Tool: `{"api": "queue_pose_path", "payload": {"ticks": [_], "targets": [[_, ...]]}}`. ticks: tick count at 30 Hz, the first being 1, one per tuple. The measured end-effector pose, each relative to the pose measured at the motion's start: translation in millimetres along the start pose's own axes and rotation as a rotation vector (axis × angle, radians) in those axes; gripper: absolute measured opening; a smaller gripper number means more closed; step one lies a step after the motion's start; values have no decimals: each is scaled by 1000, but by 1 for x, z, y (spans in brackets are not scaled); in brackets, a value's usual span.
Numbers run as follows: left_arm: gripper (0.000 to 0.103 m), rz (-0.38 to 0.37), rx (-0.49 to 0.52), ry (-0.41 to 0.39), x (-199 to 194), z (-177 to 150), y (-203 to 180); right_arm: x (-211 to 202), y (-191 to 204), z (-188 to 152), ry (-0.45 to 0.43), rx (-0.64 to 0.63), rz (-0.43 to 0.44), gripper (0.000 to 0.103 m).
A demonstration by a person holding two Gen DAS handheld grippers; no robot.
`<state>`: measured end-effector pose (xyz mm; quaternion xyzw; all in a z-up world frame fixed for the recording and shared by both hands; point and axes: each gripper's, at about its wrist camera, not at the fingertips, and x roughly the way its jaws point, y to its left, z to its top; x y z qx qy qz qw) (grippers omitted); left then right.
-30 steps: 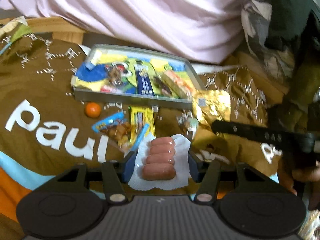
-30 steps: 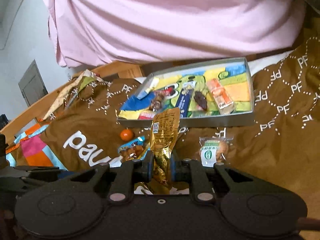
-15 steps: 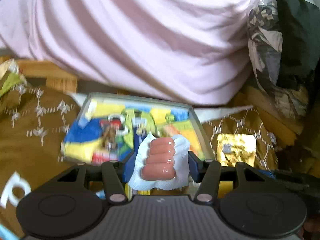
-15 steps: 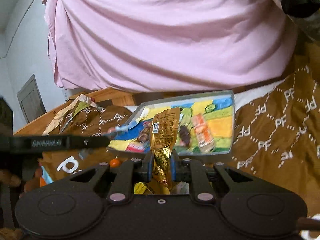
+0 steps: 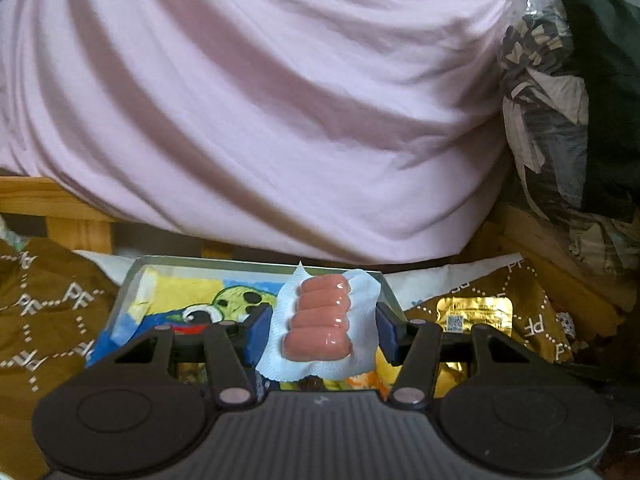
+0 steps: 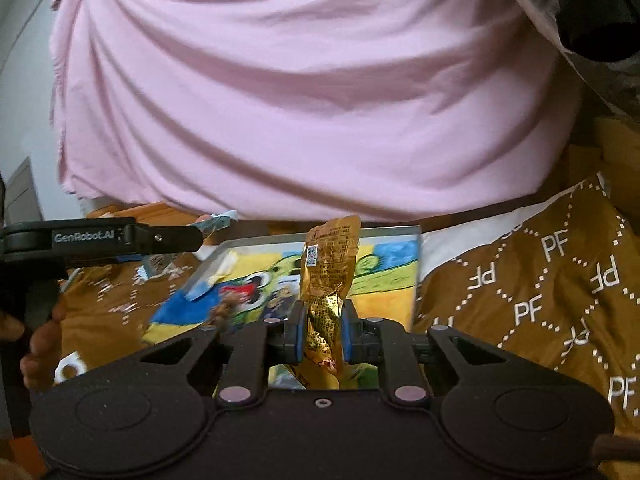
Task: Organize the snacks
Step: 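Carry the sausage pack into the tray with the left tool while the right carries the gold bag there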
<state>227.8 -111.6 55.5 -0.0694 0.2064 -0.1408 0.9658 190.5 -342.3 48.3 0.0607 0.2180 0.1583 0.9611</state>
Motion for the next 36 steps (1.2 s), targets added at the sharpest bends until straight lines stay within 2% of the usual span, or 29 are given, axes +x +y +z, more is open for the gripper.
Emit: {"api": "queue_pose_path", "payload": {"ticks": [6, 15, 26, 27, 29, 34, 36], "targets": [[59, -8, -13, 49, 36, -12, 1, 38, -11, 6, 25, -3, -63, 18], [59, 42, -29, 130, 82, -43, 16, 74, -16, -6, 117, -91, -172, 18], [59, 57, -1, 156, 97, -50, 11, 82, -16, -9, 130, -79, -165, 18], [59, 59, -2, 161, 98, -51, 11, 84, -15, -8, 138, -82, -162, 13], [60, 64, -11, 169, 100, -52, 11, 90, -13, -7, 156, -96, -161, 12], [63, 61, -16, 190, 101, -52, 12, 96, -15, -5, 164, -89, -158, 14], [64, 62, -16, 197, 101, -52, 12, 96, -16, -6, 160, -80, -152, 19]]}}
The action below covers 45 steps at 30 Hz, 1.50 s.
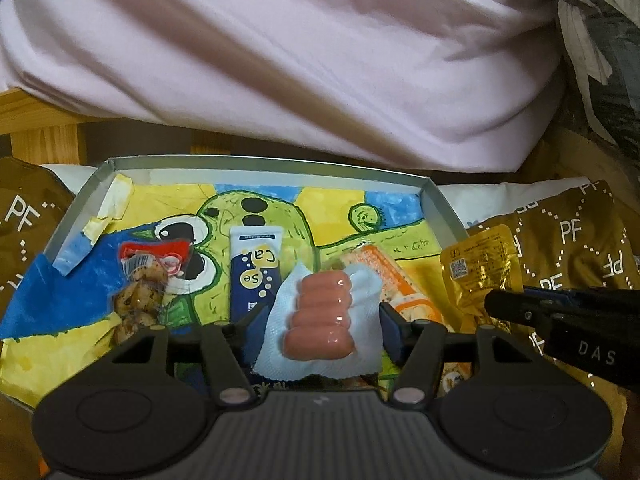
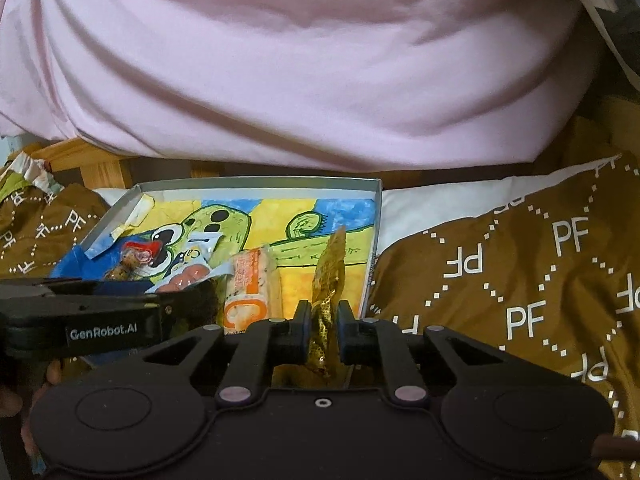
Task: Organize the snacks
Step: 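Open both grippers over the tray and lift both tools away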
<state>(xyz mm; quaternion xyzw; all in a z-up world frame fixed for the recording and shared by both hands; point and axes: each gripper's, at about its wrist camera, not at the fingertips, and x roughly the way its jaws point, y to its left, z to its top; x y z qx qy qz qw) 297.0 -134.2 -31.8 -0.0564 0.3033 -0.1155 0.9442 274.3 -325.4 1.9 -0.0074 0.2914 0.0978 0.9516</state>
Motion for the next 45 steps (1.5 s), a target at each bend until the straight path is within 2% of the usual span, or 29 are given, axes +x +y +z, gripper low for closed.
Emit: {"api": "queue_pose_path", "payload": {"ticks": [4, 6, 8, 12, 17, 23, 29, 35, 45], "targets": [[67, 7, -15, 18, -1, 2, 1, -2, 1, -2, -9, 5, 6, 26], [70, 9, -26, 23, -2, 3, 2, -3, 1, -1, -12, 0, 4, 40], [81, 10, -34, 18, -6, 4, 1, -6, 2, -1, -22, -6, 1, 49], [85, 19, -37, 0, -18, 9, 0, -16, 2, 0, -58, -13, 4, 64], [99, 52, -75, -83, -45, 13, 1, -39, 1, 2, -118, 2, 13, 79], [102, 121, -102, -213, -91, 14, 2, -76, 7, 2, -192, 28, 34, 98], [103, 155, -83, -286, -138, 9, 1, -116, 20, -10, -222, 62, 61, 102], [103, 186, -59, -286, -176, -11, 5, -151, 36, -35, -201, 113, 43, 102], [103, 230, -64, -303, -226, -56, 15, -199, 59, -63, -224, 87, 42, 102]]}}
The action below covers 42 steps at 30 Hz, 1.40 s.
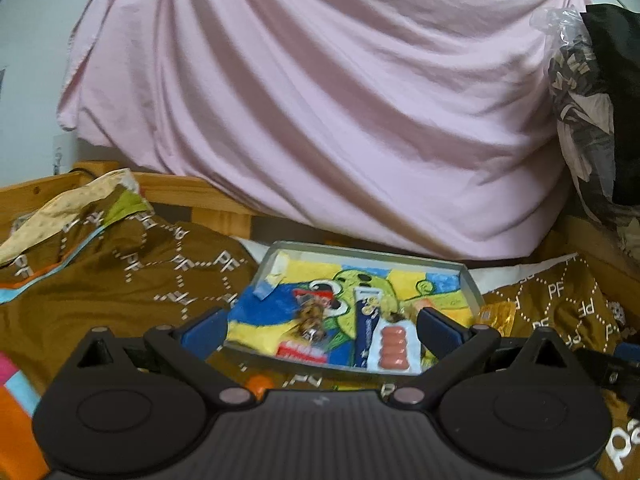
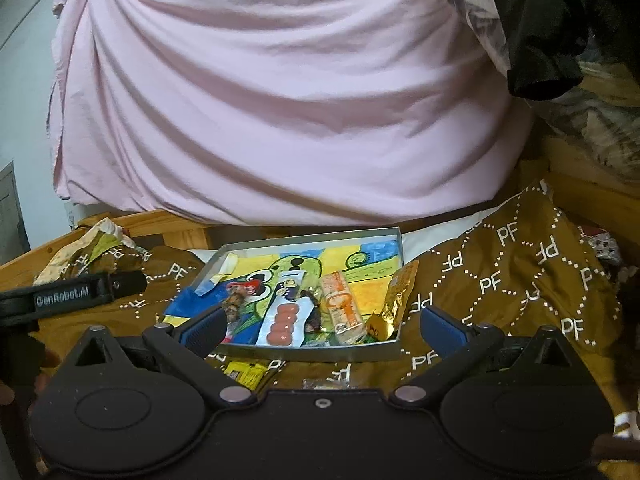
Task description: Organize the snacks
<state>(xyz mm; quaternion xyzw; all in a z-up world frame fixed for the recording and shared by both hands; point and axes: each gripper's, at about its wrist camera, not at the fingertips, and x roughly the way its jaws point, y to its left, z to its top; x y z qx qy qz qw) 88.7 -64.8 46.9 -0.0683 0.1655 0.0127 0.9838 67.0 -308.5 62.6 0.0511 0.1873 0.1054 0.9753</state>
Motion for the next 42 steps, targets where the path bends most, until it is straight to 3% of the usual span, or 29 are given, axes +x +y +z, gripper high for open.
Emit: {"api": "queue_pose_path", "payload": {"ticks": [16, 22, 30, 42], "targets": [[103, 51, 0, 80, -48, -42, 39, -26, 35, -34, 56, -63, 45, 102], [103, 66, 7, 101, -49, -55, 48, -23, 42, -46, 97, -70, 52, 102], [103, 61, 92, 147, -45, -72, 46, -18, 47, -61, 139, -88, 45, 102], [103, 64, 85, 162, -39, -76, 50, -7, 48, -73, 188, -85, 28, 102]]}}
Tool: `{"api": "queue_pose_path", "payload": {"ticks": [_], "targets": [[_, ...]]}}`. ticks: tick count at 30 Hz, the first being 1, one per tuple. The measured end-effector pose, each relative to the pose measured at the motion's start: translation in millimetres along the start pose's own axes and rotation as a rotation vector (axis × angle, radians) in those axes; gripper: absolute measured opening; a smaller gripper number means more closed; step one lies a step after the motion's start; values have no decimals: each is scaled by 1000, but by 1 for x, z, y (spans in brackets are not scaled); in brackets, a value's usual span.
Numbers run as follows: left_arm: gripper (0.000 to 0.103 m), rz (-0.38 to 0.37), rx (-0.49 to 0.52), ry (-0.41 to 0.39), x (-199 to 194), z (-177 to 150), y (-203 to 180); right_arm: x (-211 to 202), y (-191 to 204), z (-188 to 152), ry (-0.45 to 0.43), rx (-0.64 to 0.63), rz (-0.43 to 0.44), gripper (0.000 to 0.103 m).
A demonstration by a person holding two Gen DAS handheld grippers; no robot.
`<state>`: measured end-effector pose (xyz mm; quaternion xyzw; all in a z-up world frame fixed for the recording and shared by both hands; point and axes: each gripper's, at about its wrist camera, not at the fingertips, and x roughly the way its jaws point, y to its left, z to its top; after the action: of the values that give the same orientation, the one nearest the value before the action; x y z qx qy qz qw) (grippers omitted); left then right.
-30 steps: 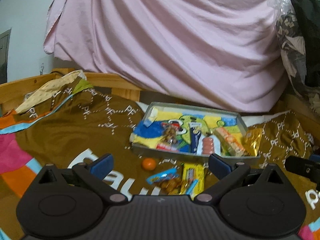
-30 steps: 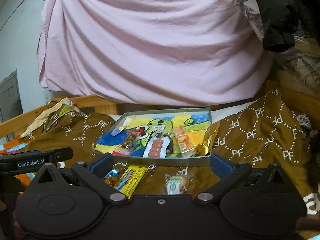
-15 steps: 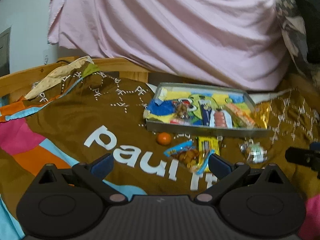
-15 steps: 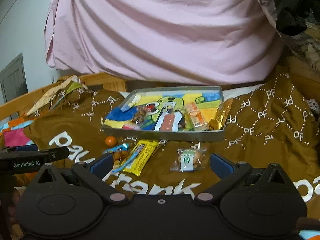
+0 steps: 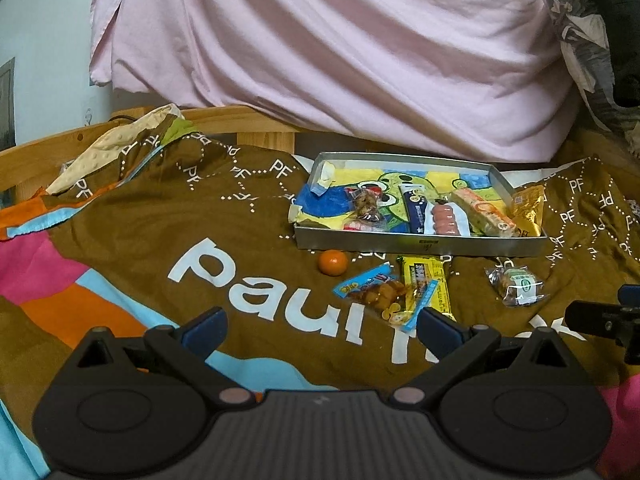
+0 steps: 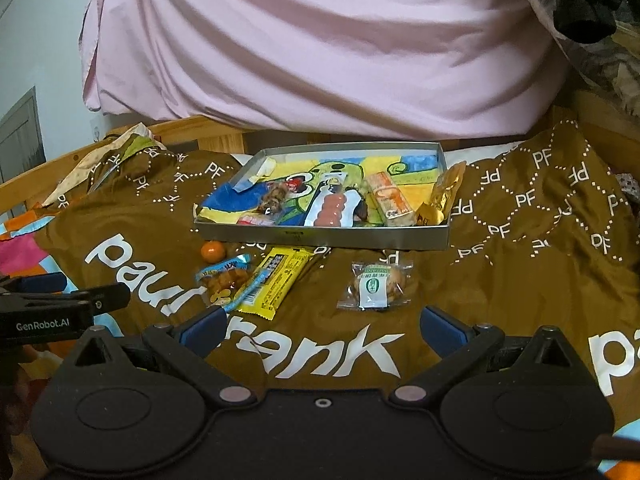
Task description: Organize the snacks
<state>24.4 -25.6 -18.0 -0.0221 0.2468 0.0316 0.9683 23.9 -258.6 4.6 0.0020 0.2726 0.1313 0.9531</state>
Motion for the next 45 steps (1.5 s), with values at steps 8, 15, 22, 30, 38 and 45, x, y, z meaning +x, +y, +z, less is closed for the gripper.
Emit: {"api": "queue_pose_path", "payload": {"ticks": [8, 15, 22, 30, 38, 45], "targets": [[103, -2, -7, 7, 3, -1, 2, 7, 1, -1, 15, -9, -4, 102], [103, -7, -14, 11, 5, -2, 3, 11, 0, -2, 24, -10, -10, 102], [103, 8, -28, 19, 10, -4, 2, 15, -4, -3, 28, -22, -19, 102], [103, -4, -5, 43, 21, -1, -4, 29, -18, -5, 31, -14, -29, 102], [103, -100, 26, 61, 60, 20, -23, 59, -41, 4, 60, -49, -19, 102], [103, -203, 94, 90, 107, 35, -43, 89, -51, 12, 129, -76, -10, 102]]}}
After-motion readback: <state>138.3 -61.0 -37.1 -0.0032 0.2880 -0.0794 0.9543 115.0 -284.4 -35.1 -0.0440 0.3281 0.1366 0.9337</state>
